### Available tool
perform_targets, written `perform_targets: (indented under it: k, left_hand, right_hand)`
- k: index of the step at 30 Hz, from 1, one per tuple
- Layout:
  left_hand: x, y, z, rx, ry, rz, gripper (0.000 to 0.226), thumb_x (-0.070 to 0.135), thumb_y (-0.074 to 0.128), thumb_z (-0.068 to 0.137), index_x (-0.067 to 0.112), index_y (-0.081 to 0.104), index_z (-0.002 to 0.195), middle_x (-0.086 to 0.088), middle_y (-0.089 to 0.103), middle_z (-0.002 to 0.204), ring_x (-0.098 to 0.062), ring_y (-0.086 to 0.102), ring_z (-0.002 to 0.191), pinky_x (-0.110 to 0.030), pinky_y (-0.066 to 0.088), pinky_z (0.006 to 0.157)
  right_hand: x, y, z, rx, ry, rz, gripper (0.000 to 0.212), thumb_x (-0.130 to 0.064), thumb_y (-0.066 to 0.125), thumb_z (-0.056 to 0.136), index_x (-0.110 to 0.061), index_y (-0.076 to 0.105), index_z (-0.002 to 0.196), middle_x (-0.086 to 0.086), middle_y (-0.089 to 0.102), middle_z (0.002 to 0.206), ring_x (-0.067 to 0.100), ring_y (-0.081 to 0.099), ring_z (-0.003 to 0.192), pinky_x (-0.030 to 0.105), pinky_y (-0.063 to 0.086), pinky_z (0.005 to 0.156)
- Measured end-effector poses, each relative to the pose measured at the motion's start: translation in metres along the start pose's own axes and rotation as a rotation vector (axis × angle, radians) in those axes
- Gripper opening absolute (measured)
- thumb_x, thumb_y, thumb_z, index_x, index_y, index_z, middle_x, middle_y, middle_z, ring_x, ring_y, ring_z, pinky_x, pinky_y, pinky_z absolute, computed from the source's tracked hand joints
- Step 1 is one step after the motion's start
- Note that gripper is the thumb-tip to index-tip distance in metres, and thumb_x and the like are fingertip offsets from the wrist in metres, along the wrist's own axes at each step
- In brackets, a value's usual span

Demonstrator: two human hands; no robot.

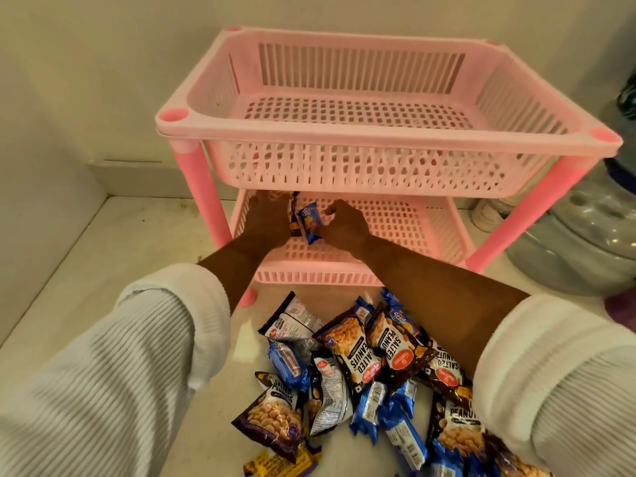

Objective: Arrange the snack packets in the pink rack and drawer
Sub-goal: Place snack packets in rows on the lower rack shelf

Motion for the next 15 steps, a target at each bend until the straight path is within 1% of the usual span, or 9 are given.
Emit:
perform_targets:
  k: [1,2,3,5,6,7,9,12,15]
  left_hand:
    - [0.006,-0.005,0.000,0.046,0.054,0.027,0.086,0.029,0.074,0.082,0.027,0.025,0.153,-0.015,0.016,0.161,-0.037,0.020,0.146,-0.044,0.029,0.118]
    - [0.010,-0.004,0.001,0.048,0.097,0.039,0.089,0.031,0.075,0.081,0.024,0.025,0.154,-0.013,0.016,0.161,-0.035,0.019,0.147,-0.045,0.029,0.118]
    - [0.015,-0.001,0.003,0.008,0.126,0.043,0.085,0.031,0.074,0.083,0.020,0.027,0.153,-0.013,0.020,0.160,-0.034,0.022,0.146,-0.044,0.031,0.117]
    - [0.020,0.012,0.006,-0.145,0.124,0.048,0.070,0.022,0.064,0.090,0.011,0.031,0.151,-0.017,0.030,0.154,-0.032,0.030,0.142,-0.042,0.034,0.114]
    - [0.020,0.019,0.007,-0.199,0.117,0.034,0.069,0.017,0.059,0.092,0.009,0.026,0.152,-0.018,0.031,0.154,-0.032,0.030,0.142,-0.042,0.034,0.114]
    - [0.019,0.023,0.007,-0.219,0.109,0.006,0.074,0.013,0.056,0.092,0.008,0.017,0.155,-0.018,0.027,0.156,-0.033,0.027,0.145,-0.042,0.032,0.116]
    - [0.016,0.023,0.009,-0.182,0.106,-0.054,0.083,0.009,0.055,0.091,0.010,0.004,0.157,-0.017,0.017,0.161,-0.033,0.017,0.149,-0.043,0.024,0.120]
    - [0.011,0.024,0.010,-0.165,0.115,-0.096,0.082,0.004,0.053,0.090,0.008,0.005,0.157,-0.015,0.009,0.164,-0.031,0.009,0.151,-0.039,0.016,0.123]
    - [0.009,0.023,0.014,-0.178,0.097,-0.143,0.082,0.003,0.056,0.089,0.007,0.010,0.157,-0.013,0.011,0.164,-0.030,0.015,0.150,-0.037,0.021,0.122]
  right_hand:
    - [-0.004,-0.001,0.000,0.005,-0.050,-0.035,0.051,-0.035,0.082,0.080,-0.017,0.058,0.121,0.006,0.063,0.114,0.024,0.061,0.099,0.029,0.042,0.074]
    - [-0.008,0.001,-0.001,-0.001,-0.107,-0.076,0.051,-0.032,0.081,0.080,-0.020,0.057,0.123,0.009,0.061,0.115,0.027,0.060,0.101,0.027,0.041,0.075]
    - [-0.012,0.005,-0.001,-0.016,-0.164,-0.124,0.050,-0.030,0.079,0.081,-0.024,0.057,0.126,0.011,0.058,0.117,0.030,0.060,0.104,0.027,0.041,0.077]
    - [-0.020,0.013,-0.002,-0.037,-0.227,-0.199,0.043,-0.026,0.074,0.086,-0.026,0.059,0.127,0.014,0.057,0.119,0.033,0.059,0.106,0.031,0.044,0.083]
    - [-0.022,0.015,-0.001,-0.029,-0.236,-0.209,0.040,-0.024,0.072,0.087,-0.026,0.060,0.126,0.014,0.059,0.119,0.033,0.059,0.107,0.033,0.046,0.086]
    - [-0.024,0.016,0.000,-0.019,-0.238,-0.205,0.039,-0.022,0.071,0.088,-0.024,0.060,0.125,0.014,0.061,0.118,0.033,0.059,0.109,0.035,0.047,0.089]
    - [-0.027,0.017,0.004,-0.003,-0.231,-0.196,0.036,-0.021,0.068,0.090,-0.021,0.060,0.125,0.015,0.063,0.118,0.034,0.058,0.110,0.039,0.048,0.090]
    - [-0.027,0.012,0.013,0.045,-0.182,-0.202,0.038,-0.022,0.063,0.095,-0.016,0.056,0.132,0.017,0.063,0.124,0.037,0.058,0.115,0.042,0.049,0.096]
    - [-0.023,0.007,0.022,0.084,-0.129,-0.195,0.042,-0.023,0.064,0.095,-0.012,0.055,0.134,0.014,0.062,0.132,0.035,0.058,0.121,0.041,0.047,0.102]
Point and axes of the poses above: each hand's wrist, its own z-axis towards the middle knuckle, its own y-axis out of the palm, x = y × z, the point moved 8 cm from there along z, towards the middle knuckle
